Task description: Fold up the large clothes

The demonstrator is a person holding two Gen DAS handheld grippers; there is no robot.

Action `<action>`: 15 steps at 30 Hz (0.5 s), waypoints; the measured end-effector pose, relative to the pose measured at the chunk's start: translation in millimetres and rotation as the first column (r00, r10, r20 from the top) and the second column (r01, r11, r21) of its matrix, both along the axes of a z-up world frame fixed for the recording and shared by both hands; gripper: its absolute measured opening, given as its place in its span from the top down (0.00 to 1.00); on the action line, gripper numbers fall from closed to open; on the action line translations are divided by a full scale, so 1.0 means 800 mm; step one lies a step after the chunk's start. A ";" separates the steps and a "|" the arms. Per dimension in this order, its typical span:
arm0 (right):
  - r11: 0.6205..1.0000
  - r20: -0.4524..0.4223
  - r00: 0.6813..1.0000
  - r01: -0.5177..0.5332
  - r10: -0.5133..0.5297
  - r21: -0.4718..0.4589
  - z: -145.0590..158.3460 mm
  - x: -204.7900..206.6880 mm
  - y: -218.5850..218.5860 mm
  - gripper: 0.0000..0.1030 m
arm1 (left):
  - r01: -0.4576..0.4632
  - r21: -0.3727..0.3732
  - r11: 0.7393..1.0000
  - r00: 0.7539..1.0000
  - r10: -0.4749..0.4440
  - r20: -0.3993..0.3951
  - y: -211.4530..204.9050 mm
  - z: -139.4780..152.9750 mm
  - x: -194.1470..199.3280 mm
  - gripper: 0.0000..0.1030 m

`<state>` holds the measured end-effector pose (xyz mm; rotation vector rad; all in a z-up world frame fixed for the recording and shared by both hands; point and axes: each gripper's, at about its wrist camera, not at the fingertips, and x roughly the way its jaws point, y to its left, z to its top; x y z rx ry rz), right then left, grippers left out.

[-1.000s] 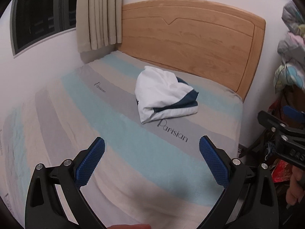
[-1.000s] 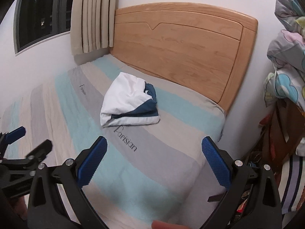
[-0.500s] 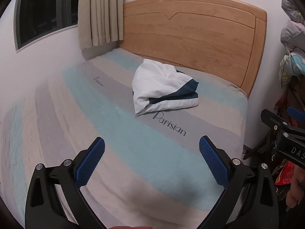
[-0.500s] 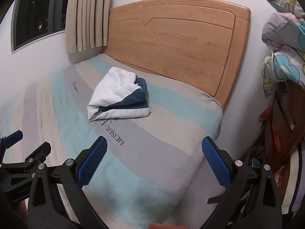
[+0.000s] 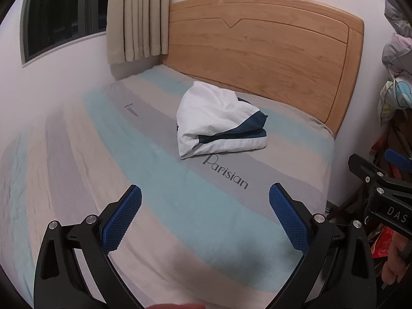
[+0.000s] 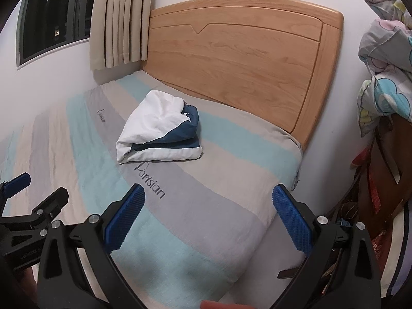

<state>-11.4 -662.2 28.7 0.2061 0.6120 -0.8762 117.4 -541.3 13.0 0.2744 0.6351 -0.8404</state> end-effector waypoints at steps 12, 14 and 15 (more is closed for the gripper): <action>1.000 0.003 1.000 -0.009 0.009 0.010 0.006 0.000 0.002 0.07 | 0.003 -0.007 1.000 1.000 -0.003 -0.017 0.001 0.002 -0.001 0.05; 1.000 0.001 1.000 -0.010 0.010 0.004 0.008 0.000 0.002 0.07 | 0.000 -0.011 1.000 1.000 0.000 -0.013 0.002 0.004 -0.001 0.05; 1.000 0.001 1.000 -0.011 0.011 0.004 0.008 0.001 0.003 0.07 | -0.001 -0.012 1.000 1.000 0.001 -0.011 0.002 0.004 -0.002 0.05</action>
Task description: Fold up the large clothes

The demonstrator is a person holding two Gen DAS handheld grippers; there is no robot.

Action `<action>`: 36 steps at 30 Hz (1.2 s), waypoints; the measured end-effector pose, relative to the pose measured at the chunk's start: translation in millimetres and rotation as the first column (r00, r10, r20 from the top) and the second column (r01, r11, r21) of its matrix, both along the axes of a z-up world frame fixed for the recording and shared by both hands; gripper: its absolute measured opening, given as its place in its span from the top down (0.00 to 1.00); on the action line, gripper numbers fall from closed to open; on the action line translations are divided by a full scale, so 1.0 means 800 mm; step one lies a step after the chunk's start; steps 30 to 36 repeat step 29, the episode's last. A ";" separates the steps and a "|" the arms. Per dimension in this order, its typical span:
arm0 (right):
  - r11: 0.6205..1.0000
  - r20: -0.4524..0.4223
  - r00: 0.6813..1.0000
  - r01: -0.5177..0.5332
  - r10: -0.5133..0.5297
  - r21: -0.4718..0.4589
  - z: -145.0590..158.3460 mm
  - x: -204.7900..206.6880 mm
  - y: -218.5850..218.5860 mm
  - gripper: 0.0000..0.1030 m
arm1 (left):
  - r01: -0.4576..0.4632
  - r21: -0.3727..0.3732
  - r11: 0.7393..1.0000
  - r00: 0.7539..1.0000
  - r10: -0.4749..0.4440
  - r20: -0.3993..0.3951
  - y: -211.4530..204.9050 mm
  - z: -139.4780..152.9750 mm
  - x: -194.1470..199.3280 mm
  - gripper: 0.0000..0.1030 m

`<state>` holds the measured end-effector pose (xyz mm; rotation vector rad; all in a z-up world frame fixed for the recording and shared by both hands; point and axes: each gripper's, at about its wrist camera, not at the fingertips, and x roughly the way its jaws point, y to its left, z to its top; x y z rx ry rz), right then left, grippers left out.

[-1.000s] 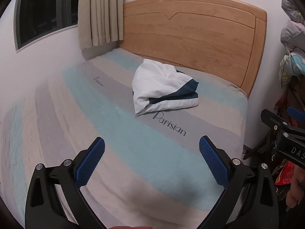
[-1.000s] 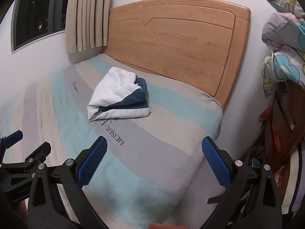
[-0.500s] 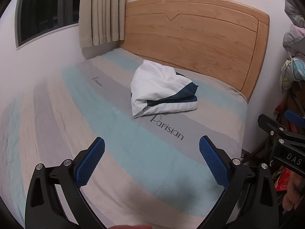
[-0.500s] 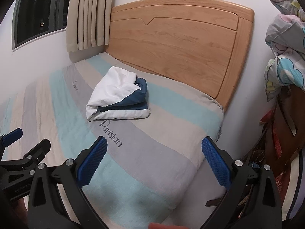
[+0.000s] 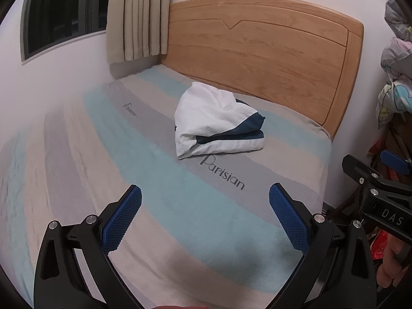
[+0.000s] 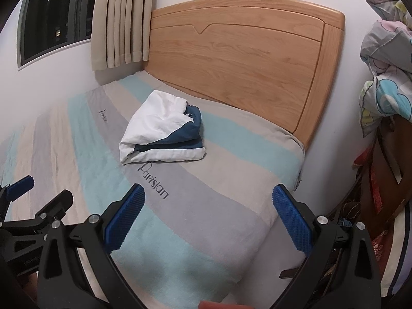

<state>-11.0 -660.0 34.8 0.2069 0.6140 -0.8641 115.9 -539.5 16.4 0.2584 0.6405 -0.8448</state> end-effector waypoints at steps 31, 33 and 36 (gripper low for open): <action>1.000 -0.009 1.000 -0.010 0.010 -0.004 0.003 0.005 0.010 0.07 | -0.045 -0.009 0.999 0.999 0.046 0.008 0.013 0.008 0.012 0.05; 1.000 -0.009 1.000 -0.010 0.010 -0.004 0.003 0.005 0.010 0.07 | -0.045 -0.009 0.999 0.999 0.046 0.008 0.013 0.008 0.012 0.05; 1.000 -0.009 1.000 -0.010 0.010 -0.004 0.003 0.005 0.010 0.07 | -0.045 -0.009 0.999 0.999 0.046 0.008 0.013 0.008 0.012 0.05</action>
